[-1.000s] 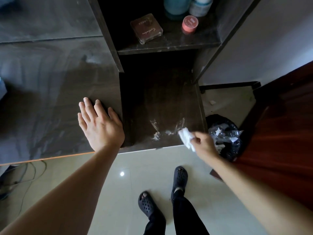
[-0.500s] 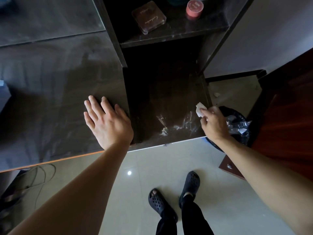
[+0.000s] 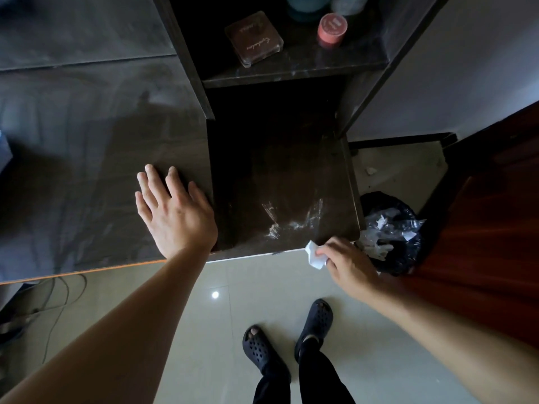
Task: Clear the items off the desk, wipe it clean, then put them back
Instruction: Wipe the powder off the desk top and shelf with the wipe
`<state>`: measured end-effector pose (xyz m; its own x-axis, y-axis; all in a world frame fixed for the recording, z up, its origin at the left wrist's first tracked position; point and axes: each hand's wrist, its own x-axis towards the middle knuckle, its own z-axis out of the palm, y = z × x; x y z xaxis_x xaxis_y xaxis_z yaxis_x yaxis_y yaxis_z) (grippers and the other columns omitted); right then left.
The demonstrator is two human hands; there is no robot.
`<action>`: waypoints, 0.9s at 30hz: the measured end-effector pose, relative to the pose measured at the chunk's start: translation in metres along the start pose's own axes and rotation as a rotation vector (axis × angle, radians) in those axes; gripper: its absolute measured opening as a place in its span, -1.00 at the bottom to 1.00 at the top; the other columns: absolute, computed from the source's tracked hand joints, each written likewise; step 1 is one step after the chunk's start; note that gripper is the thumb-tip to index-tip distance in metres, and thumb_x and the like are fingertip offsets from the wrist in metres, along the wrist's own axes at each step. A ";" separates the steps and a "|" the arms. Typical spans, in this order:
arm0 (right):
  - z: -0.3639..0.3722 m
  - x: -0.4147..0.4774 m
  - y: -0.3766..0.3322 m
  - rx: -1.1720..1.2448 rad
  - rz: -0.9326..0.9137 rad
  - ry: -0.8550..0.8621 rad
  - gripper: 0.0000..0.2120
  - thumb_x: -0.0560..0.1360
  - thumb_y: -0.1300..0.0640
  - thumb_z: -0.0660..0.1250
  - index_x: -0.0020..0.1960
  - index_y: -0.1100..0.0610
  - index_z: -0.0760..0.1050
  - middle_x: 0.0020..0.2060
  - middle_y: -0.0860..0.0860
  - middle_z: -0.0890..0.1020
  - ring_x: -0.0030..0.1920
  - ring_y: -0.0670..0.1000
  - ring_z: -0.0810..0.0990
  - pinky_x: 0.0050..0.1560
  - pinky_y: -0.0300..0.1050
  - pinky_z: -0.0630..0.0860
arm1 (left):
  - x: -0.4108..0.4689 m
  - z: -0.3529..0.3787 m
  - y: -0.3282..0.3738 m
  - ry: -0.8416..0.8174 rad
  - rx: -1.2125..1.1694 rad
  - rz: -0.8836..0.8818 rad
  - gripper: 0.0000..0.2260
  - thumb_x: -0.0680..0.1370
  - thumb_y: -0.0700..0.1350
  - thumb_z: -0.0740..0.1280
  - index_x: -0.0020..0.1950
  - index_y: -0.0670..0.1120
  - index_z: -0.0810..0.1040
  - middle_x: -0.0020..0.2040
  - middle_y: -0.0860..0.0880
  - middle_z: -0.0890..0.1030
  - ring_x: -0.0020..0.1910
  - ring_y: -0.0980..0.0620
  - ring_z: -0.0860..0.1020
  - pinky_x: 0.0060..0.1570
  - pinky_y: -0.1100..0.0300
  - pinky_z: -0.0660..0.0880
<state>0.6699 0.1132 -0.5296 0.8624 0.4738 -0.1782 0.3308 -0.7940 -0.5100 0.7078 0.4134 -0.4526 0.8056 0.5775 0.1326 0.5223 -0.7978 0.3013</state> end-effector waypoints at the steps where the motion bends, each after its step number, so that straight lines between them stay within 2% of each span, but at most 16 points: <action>1: -0.011 0.018 0.003 0.011 0.004 0.032 -0.77 0.37 0.35 0.26 -0.04 0.11 0.50 -0.16 0.04 0.51 -0.14 0.11 0.52 -0.25 0.00 0.48 | 0.000 0.000 0.000 0.004 0.003 0.001 -0.62 0.60 -0.05 0.11 0.37 -0.19 0.37 0.49 -0.24 0.22 0.50 -0.20 0.12 0.47 -0.09 0.03; 5: -0.054 0.134 0.037 -0.102 0.190 0.300 -0.70 0.37 0.39 0.26 0.02 0.12 0.53 -0.07 0.17 0.54 -0.05 0.22 0.51 -0.17 0.00 0.45 | 0.001 0.002 -0.001 0.024 0.003 -0.011 -0.63 0.60 -0.05 0.12 0.36 -0.18 0.38 0.49 -0.22 0.23 0.50 -0.19 0.13 0.47 -0.06 0.02; 7: -0.061 0.172 0.056 -0.112 0.287 0.277 -0.65 0.42 0.37 0.24 0.12 0.07 0.53 0.03 0.22 0.53 0.05 0.26 0.50 -0.08 -0.01 0.46 | 0.001 0.002 -0.002 0.042 0.010 -0.009 -0.63 0.60 -0.05 0.13 0.35 -0.17 0.39 0.49 -0.22 0.25 0.50 -0.18 0.14 0.46 -0.05 0.04; 9: -0.052 0.172 0.056 -0.104 0.321 0.238 -0.64 0.47 0.36 0.22 0.17 0.05 0.52 0.04 0.23 0.51 0.07 0.26 0.47 -0.03 0.03 0.47 | 0.000 0.004 -0.001 0.056 0.015 -0.014 -0.64 0.60 -0.05 0.13 0.35 -0.16 0.40 0.48 -0.21 0.26 0.50 -0.17 0.15 0.46 -0.04 0.05; 11: -0.035 0.142 0.042 -0.126 0.191 0.267 -0.57 0.40 0.44 0.24 0.15 0.07 0.56 -0.07 0.20 0.51 -0.04 0.25 0.48 -0.15 0.04 0.49 | 0.001 0.004 -0.001 0.060 0.016 -0.014 -0.64 0.60 -0.05 0.13 0.35 -0.16 0.40 0.48 -0.21 0.26 0.50 -0.17 0.15 0.47 -0.03 0.04; 13: -0.014 0.092 0.026 -0.069 0.037 0.223 -0.51 0.33 0.49 0.22 0.14 0.09 0.57 -0.16 0.14 0.50 -0.15 0.18 0.47 -0.29 -0.03 0.46 | 0.001 0.003 0.001 0.055 0.011 -0.016 -0.64 0.60 -0.05 0.13 0.35 -0.15 0.40 0.49 -0.21 0.26 0.50 -0.16 0.15 0.47 -0.03 0.04; 16: 0.010 0.025 0.004 0.056 -0.075 0.013 -0.58 0.39 0.40 0.19 0.16 0.10 0.55 -0.15 0.03 0.49 -0.13 0.11 0.49 -0.29 -0.06 0.47 | 0.001 0.002 0.002 0.055 0.000 -0.022 -0.64 0.60 -0.06 0.14 0.35 -0.16 0.40 0.48 -0.22 0.26 0.50 -0.17 0.15 0.47 -0.05 0.05; 19: 0.002 0.032 -0.008 0.079 -0.174 -0.115 -0.64 0.41 0.38 0.22 0.07 0.03 0.57 -0.18 -0.04 0.47 -0.12 0.03 0.48 -0.31 -0.08 0.46 | -0.001 0.002 0.001 0.058 0.006 -0.017 -0.64 0.60 -0.06 0.14 0.35 -0.17 0.40 0.47 -0.22 0.28 0.49 -0.18 0.16 0.46 -0.06 0.07; 22: -0.035 0.117 0.002 -0.100 -0.061 0.042 -0.55 0.38 0.39 0.26 0.10 -0.07 0.55 -0.15 0.03 0.47 -0.10 0.10 0.45 -0.29 0.00 0.43 | -0.001 0.003 0.000 0.065 0.018 -0.014 -0.65 0.60 -0.07 0.14 0.35 -0.17 0.40 0.47 -0.22 0.29 0.49 -0.18 0.17 0.46 -0.07 0.08; 24: -0.066 0.181 0.016 -0.223 0.053 0.136 -0.53 0.39 0.38 0.24 0.23 0.04 0.50 0.01 0.14 0.48 0.05 0.22 0.46 -0.13 0.08 0.45 | 0.000 0.004 0.000 0.068 0.019 -0.014 -0.65 0.61 -0.07 0.14 0.34 -0.17 0.40 0.47 -0.21 0.29 0.49 -0.18 0.17 0.45 -0.08 0.09; 27: -0.077 0.237 0.024 -0.534 0.136 0.039 -0.60 0.49 0.37 0.14 0.32 0.21 0.35 0.20 0.24 0.40 0.16 0.29 0.44 -0.05 0.12 0.46 | 0.000 0.003 0.000 0.085 0.017 -0.019 -0.66 0.60 -0.07 0.14 0.33 -0.17 0.42 0.46 -0.21 0.30 0.49 -0.17 0.18 0.45 -0.08 0.11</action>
<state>0.9116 0.1766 -0.5193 0.9212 0.3467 -0.1767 0.3548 -0.9348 0.0154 0.7083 0.4130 -0.4560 0.7694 0.6044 0.2066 0.5423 -0.7890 0.2887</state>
